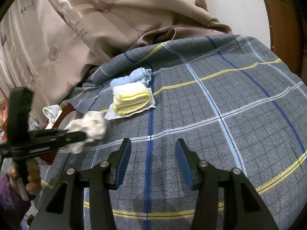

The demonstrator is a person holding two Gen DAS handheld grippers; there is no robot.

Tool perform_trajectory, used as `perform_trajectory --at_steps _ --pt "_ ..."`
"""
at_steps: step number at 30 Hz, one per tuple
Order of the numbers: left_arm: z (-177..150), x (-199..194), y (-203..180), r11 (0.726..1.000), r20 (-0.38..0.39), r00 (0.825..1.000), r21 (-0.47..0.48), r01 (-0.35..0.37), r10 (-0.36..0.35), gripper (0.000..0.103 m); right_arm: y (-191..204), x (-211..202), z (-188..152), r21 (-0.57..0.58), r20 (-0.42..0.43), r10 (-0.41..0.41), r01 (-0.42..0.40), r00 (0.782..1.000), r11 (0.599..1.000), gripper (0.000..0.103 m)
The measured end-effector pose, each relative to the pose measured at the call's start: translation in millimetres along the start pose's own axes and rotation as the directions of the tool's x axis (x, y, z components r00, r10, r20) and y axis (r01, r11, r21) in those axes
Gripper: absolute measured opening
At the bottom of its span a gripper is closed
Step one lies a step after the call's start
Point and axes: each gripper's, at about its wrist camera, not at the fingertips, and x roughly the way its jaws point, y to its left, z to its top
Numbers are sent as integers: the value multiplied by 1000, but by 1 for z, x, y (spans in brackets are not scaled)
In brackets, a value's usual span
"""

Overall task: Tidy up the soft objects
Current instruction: 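Carry the cream cloth with the left gripper while the right gripper grasps the blue towel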

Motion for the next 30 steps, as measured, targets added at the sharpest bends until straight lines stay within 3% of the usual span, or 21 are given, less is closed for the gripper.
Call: perform_trajectory --at_steps 4,6,14,17,30 --pt "-24 -37 14 993 50 999 -115 -3 8 18 0 0 -1 -2 -2 -8 8 1000 1000 47" --pt "-38 -61 26 985 76 996 -168 -34 47 18 1 1 -1 -4 -3 -10 10 1000 1000 47" --pt "-67 -118 51 955 151 975 -271 -120 165 18 2 1 -1 -13 -5 -25 25 1000 1000 47" --pt "-70 -122 56 947 166 965 -283 -150 203 18 2 1 -2 -14 -8 -35 35 999 999 47" --pt "-83 -113 62 940 191 963 -317 -123 190 18 5 6 -1 -30 -32 -70 69 997 997 47"
